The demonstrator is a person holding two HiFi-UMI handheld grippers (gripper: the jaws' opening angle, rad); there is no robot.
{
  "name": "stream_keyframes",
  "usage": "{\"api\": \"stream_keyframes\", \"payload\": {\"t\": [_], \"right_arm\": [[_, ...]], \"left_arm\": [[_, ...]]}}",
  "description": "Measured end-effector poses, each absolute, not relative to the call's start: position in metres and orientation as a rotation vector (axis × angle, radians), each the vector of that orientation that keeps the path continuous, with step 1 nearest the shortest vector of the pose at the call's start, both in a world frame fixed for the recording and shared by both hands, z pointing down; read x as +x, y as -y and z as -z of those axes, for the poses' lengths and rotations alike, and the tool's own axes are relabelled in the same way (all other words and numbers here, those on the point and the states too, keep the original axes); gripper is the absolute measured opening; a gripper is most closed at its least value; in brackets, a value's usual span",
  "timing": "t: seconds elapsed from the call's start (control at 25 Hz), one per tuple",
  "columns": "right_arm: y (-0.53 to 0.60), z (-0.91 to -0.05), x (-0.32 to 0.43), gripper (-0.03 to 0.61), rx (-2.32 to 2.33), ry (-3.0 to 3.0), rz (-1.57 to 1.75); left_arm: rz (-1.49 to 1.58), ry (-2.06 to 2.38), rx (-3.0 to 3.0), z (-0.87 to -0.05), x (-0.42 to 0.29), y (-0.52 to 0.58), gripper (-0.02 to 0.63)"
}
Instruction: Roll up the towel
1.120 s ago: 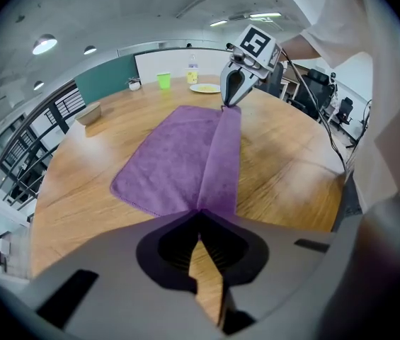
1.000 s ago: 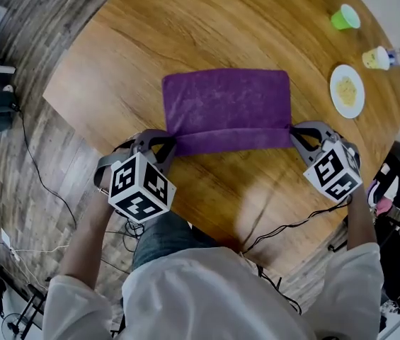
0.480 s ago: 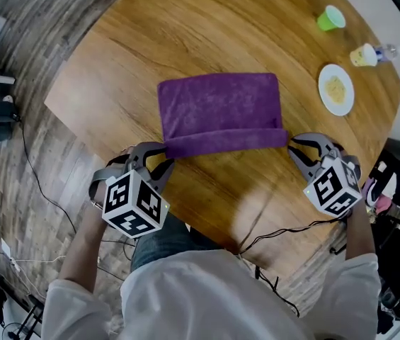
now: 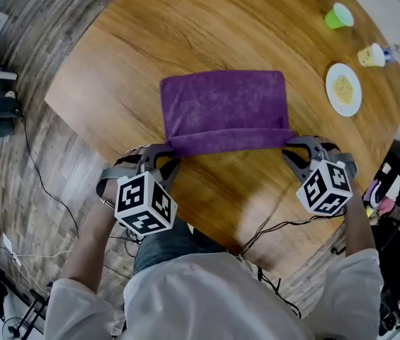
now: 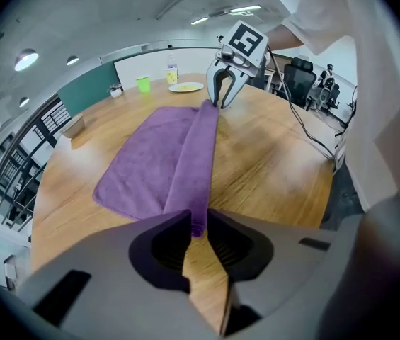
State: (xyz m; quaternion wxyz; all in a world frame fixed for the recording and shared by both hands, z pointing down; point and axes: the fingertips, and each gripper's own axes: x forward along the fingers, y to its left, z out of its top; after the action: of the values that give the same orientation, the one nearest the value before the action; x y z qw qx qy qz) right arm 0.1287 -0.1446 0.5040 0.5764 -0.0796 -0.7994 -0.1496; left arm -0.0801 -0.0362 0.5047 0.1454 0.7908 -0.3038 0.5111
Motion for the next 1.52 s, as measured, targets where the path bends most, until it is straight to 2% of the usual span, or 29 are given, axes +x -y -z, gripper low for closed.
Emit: {"api": "stream_keyframes", "payload": {"t": [0.52, 0.6, 1.52], "right_arm": [[0.145, -0.514, 0.126, 0.055, -0.206, 1.859, 0.320], [0.147, -0.513, 0.125, 0.017, -0.195, 1.857, 0.335], [0.105, -0.483, 0.146, 0.011, -0.163, 1.917, 0.183]], "left_arm": [[-1.556, 0.789, 2.302, -0.513, -0.084, 0.037, 0.044], [-1.555, 0.788, 2.302, -0.512, -0.085, 0.037, 0.035], [-1.428, 0.791, 2.259, -0.493, -0.075, 0.001, 0.018]]}}
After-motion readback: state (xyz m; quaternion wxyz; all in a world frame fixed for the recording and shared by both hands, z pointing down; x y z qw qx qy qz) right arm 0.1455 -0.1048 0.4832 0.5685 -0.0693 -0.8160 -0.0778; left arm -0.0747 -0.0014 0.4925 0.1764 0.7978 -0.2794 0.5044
